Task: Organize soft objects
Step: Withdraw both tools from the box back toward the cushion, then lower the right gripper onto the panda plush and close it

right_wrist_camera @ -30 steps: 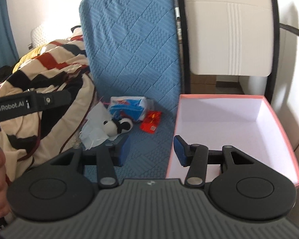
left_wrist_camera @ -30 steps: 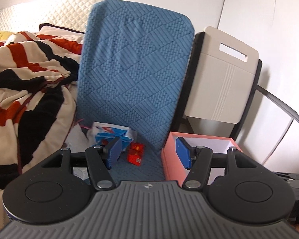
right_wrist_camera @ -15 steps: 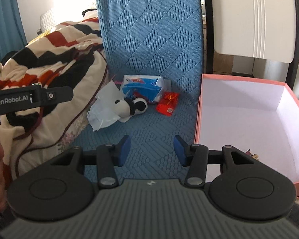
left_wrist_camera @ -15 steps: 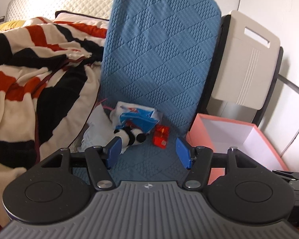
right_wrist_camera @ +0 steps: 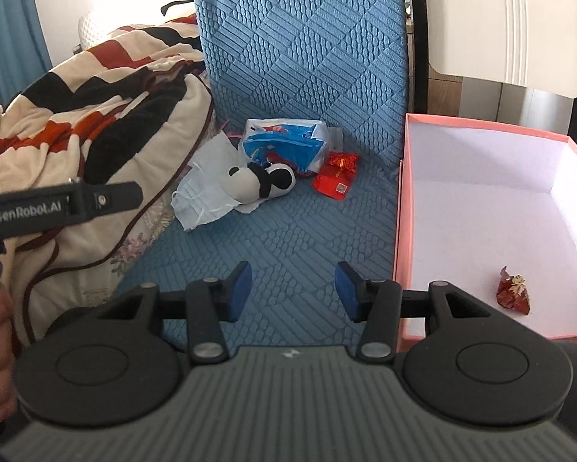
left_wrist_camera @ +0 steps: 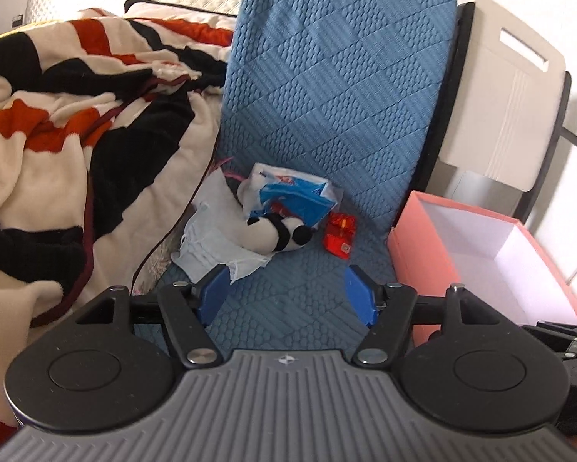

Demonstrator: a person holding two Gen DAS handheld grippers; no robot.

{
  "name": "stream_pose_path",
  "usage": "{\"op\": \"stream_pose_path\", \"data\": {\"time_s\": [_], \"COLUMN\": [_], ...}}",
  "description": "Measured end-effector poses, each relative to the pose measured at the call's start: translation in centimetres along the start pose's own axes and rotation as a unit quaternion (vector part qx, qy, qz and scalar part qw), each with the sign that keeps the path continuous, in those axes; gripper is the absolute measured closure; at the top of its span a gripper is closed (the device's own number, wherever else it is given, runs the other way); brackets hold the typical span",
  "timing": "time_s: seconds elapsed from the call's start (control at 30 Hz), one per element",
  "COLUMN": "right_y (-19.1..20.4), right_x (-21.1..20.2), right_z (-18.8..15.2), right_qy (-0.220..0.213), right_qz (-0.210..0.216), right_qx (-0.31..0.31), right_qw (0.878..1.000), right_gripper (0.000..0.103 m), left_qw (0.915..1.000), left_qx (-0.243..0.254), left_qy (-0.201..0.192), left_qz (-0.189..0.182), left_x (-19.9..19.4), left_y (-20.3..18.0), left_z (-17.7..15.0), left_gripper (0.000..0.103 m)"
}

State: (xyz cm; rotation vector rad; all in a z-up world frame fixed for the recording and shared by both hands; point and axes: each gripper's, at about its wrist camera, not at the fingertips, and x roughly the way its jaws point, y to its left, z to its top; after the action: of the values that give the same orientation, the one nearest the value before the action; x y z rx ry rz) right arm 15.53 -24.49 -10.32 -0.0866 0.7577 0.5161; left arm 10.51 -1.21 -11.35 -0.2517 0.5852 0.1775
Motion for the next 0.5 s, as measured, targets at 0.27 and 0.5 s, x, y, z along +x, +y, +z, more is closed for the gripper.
{"op": "stream_pose_path", "data": {"time_s": [0.27,0.5], "right_y": [0.1,0.5], "right_x": [3.7,7.0], "right_z": [0.3,1.2], "right_qy": [-0.001,0.013], "right_qz": [0.004,-0.017], "right_qx": [0.014,-0.028], "right_qw": [1.0,0.999], "right_gripper": [0.052,0.052], "left_qw": [0.9996,0.9985], "left_qx": [0.003,-0.022], "left_qy": [0.011,0.023], "left_qz": [0.026,0.045], "left_x": [3.5,6.6], "left_y": [1.0,2.8], "left_z": [-0.7,-0.7], "left_gripper": [0.029,0.028]}}
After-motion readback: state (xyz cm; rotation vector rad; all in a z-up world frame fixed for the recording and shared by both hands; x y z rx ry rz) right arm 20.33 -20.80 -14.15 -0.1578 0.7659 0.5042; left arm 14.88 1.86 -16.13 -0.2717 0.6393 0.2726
